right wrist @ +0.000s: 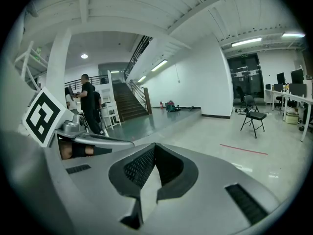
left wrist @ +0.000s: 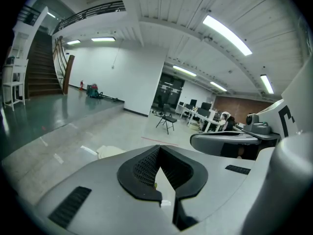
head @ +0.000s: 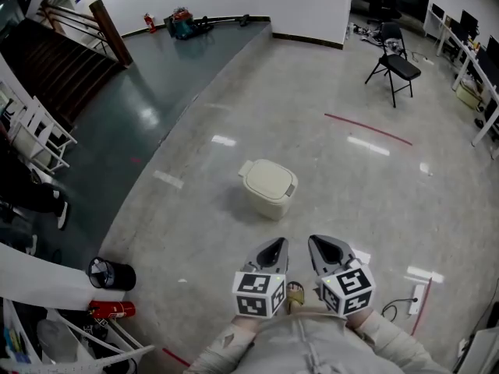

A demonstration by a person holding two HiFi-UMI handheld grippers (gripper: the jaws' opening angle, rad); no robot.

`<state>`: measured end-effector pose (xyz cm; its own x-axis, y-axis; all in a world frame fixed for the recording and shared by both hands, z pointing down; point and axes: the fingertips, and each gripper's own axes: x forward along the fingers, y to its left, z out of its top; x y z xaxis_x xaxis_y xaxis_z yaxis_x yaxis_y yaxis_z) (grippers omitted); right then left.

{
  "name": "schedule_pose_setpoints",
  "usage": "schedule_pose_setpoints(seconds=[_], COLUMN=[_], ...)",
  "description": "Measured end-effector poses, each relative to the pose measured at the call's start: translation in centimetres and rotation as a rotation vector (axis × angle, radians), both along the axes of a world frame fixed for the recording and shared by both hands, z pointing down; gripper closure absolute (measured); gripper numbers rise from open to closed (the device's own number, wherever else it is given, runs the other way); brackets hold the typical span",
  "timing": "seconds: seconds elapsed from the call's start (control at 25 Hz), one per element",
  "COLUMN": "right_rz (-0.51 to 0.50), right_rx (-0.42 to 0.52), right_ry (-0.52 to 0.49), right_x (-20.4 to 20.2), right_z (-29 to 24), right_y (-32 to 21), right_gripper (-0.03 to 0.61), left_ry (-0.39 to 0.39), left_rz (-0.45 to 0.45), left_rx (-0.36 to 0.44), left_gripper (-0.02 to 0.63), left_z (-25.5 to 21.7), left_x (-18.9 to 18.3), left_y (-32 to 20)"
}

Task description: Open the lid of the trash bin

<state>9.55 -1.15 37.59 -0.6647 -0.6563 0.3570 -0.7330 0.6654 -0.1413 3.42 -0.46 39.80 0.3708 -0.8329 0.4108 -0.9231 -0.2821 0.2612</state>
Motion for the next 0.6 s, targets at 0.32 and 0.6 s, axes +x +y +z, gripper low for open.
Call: schedule_pose_setpoints(seconds=[0.32,0.6], right_rz=[-0.038,-0.056], right_rx=[-0.033,-0.072], right_ry=[0.000,0.005], right_x=[0.1,-0.7], right_z=[1.8,3.4], right_y=[-4.7,-6.6], right_gripper=[0.575,0.575], left_ry=[-0.001,-0.009], left_rz=[-0.035,-0.054], left_rx=[-0.033,-0.062], left_gripper=[0.611,0.611], left_z=[1.9,3.1], left_x=[0.3,-0.4], left_y=[-4.5,-7.0])
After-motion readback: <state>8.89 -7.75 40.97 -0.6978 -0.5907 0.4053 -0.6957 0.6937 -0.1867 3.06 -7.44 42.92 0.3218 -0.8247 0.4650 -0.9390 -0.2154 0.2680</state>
